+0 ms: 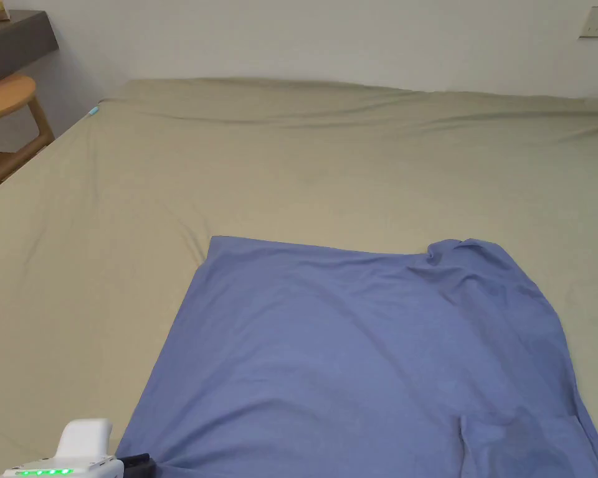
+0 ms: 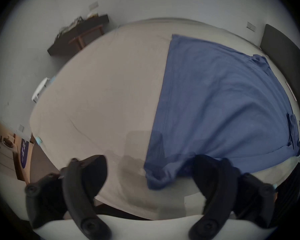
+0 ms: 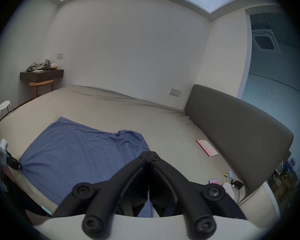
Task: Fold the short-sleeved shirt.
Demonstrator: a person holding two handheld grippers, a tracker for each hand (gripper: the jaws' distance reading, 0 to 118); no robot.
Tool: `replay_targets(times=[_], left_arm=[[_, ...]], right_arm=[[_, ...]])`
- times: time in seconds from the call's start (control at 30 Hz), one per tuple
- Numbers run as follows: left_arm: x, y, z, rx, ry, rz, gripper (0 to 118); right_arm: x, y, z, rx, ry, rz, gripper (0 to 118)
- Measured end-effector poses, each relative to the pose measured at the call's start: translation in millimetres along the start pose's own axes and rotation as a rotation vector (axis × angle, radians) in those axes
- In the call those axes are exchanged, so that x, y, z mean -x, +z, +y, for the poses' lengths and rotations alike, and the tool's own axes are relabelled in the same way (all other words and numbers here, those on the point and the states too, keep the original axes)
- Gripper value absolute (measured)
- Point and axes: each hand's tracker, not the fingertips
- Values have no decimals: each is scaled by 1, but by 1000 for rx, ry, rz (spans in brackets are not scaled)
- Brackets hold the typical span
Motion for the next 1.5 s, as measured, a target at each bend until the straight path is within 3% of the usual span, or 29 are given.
replay_targets(times=[0.1, 0.2, 0.4, 0.43, 0.47, 0.53, 0.57, 0.73, 0.87, 0.93, 1.0, 1.07, 1.13, 1.2, 1.27, 1.33, 1.5], left_arm=[[-3, 1, -4, -19, -3, -83, 60], [-11, 9, 0, -42, -46, -97, 9], [-22, 39, 13, -173, -53, -96, 9], [-22, 45, 16, -186, -57, -98, 9], [-23, 52, 19, -204, -60, -100, 9], [-25, 64, 25, -232, -66, -98, 9], [-25, 68, 26, -240, -65, -100, 9], [-26, 72, 23, -238, -62, -99, 9], [-24, 62, 16, -197, -60, -85, 9], [-24, 61, 13, -182, -53, -77, 9], [-24, 58, 12, -167, -47, -74, 9], [-25, 53, 10, -155, -51, -66, 9], [-26, 50, 10, -144, -51, -64, 9], [-26, 48, 10, -133, -41, -69, 9], [-25, 47, 9, -127, -19, -83, 9], [-20, 47, 11, -121, 31, -112, 9], [-10, 65, 22, -200, 139, -177, 9]], right_arm=[[-1, 0, -1, 6, 0, -13, 2], [-1, 1, 0, 4, -3, -14, 2], [-6, -13, -15, 109, -2, 23, 3], [-7, -18, -23, 152, 1, 39, 11], [-10, -25, -34, 197, -13, 64, 31], [-15, -43, -61, 344, -37, 105, 104], [-16, -51, -77, 405, -53, 121, 114], [-18, -85, -158, 689, -86, 79, 114], [-22, -98, -190, 753, -201, 116, 114], [-20, -102, -195, 763, -208, 116, 112], [-15, -104, -198, 785, -202, 129, 100], [-8, -103, -202, 781, -181, 166, 66], [-3, -103, -202, 760, -198, 217, 47], [-3, -103, -199, 741, -172, 237, 16], [-4, -104, -197, 724, -249, 283, 14], [-5, -102, -195, 720, -225, 249, 14], [-12, -82, -163, 552, -256, 236, 14]])
